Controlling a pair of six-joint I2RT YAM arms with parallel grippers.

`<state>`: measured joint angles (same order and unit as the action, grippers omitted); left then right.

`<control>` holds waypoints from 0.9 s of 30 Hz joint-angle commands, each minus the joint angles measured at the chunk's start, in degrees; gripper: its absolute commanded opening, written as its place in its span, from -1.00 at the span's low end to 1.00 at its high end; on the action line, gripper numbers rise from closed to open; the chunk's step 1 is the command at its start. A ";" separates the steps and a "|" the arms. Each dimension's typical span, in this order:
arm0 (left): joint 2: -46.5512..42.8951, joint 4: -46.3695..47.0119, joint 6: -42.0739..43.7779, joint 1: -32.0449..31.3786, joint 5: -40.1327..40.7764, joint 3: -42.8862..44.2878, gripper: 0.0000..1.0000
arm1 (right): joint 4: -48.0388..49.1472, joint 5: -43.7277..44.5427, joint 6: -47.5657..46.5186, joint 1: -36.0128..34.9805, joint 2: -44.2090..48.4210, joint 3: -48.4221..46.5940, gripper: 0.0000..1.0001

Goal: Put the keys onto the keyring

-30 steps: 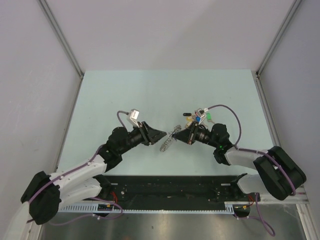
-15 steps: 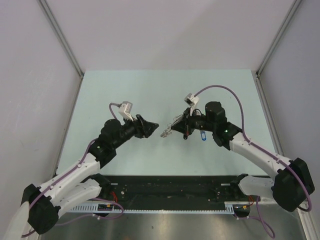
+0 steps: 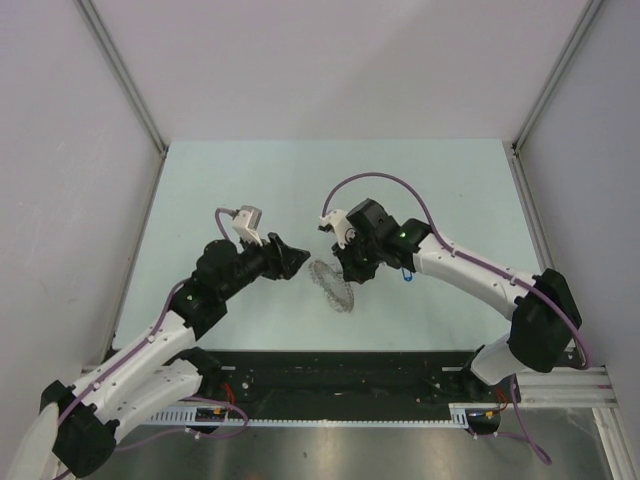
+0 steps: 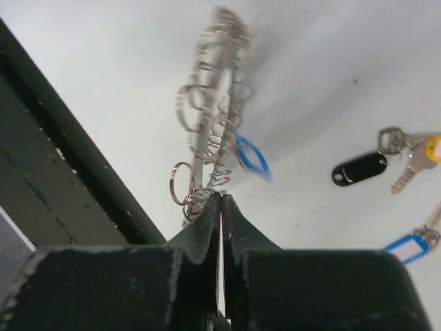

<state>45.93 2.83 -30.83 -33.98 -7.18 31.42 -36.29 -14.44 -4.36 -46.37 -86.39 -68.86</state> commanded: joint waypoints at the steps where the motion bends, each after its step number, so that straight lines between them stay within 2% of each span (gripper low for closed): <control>1: -1.55 -1.16 0.77 0.84 3.05 1.63 0.36 | -2.40 4.87 -1.79 -3.44 0.95 -2.77 -1.00; 4: -3.38 -2.04 0.68 1.19 4.80 1.54 0.36 | -3.16 4.06 -5.65 -5.92 0.79 -4.08 -1.00; 7: -4.62 -2.30 1.47 1.28 5.25 1.19 0.37 | -7.65 18.79 -2.68 -4.96 -1.06 -4.88 -1.00; 9: -4.98 -1.87 2.09 1.28 4.63 0.75 0.36 | -7.05 22.17 -1.97 -3.82 0.94 -4.53 -1.00; 16: -2.78 1.91 2.70 1.28 -1.34 0.57 0.36 | 13.05 15.68 -3.81 -5.66 12.81 2.92 -1.00; 27: 3.19 7.54 9.73 1.28 -16.53 3.82 0.40 | 33.29 2.14 -1.27 -1.45 20.90 17.42 -1.00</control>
<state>48.25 5.58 -25.21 -33.01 -15.94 31.77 -15.33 -5.89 -7.60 -49.56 -68.95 -55.33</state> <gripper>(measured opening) 0.694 0.008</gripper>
